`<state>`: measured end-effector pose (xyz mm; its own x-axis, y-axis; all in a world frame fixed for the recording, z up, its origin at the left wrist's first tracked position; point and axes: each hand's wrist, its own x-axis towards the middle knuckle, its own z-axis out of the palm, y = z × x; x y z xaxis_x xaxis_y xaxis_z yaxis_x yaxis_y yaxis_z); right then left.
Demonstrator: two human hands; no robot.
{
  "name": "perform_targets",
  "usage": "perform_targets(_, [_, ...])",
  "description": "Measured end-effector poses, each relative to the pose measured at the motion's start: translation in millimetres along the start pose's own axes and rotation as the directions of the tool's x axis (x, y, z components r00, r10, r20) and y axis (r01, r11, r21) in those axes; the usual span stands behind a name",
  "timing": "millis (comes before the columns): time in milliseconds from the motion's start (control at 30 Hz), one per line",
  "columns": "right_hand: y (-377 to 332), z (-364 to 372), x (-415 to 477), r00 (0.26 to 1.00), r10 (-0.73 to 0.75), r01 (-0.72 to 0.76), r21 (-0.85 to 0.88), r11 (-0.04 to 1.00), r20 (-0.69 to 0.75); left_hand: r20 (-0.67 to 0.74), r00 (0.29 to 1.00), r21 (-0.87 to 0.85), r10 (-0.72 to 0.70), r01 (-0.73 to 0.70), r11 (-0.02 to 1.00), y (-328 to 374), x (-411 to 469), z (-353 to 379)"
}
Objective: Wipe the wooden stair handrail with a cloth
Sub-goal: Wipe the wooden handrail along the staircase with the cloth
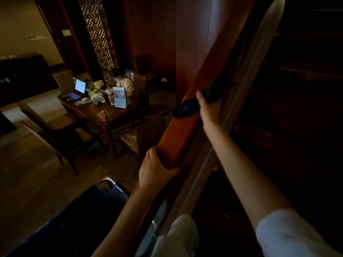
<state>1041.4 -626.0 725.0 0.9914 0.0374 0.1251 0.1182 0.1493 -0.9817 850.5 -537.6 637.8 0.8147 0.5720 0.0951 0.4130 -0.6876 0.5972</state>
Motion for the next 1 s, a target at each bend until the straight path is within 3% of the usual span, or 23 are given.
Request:
perform_targets(133, [-2.1, 6.3, 0.7, 0.996, -0.066, 0.067, 0.014, 0.998, -0.063, 0.015, 1.000, 0.025, -0.027, 0.027, 0.999, -23.6, -17.7, 2.0])
perform_targets(367, [52.0, 13.4, -91.8, 0.988, -0.148, 0.148, -0.015, 0.989, -0.047, -0.006, 1.000, 0.011, -0.025, 0.025, 1.000, -24.0, -17.6, 4.0])
perform_targets(533, [52.2, 17.6, -100.7, 0.984, -0.156, 0.157, 0.009, 0.988, -0.085, -0.018, 1.000, -0.044, 0.025, -0.026, 0.999, -37.7, -23.7, 4.8])
perform_targets(667, [67.4, 20.8, -119.0, 0.959, -0.248, 0.247, -0.025, 0.969, -0.139, -0.093, 0.990, -0.068, 0.103, -0.110, 0.992, -62.5, -33.3, 16.7])
perform_targets(833, [130.3, 25.5, -198.4, 0.969, -0.244, 0.241, -0.069, 0.968, -0.043, -0.197, 0.949, -0.082, 0.246, -0.266, 0.960, -89.7, -47.8, 23.5])
perform_targets(933, [158.0, 22.3, -257.0, 0.979, -0.202, 0.205, -0.118, 0.972, 0.038, -0.187, 0.949, -0.045, 0.256, -0.268, 0.962, -114.5, -76.9, 20.1])
perform_targets(1000, [145.3, 19.8, -250.5, 0.982, -0.181, 0.188, -0.173, 0.967, 0.053, -0.169, 0.967, -0.094, 0.193, -0.211, 0.973, -135.1, -100.0, 18.0])
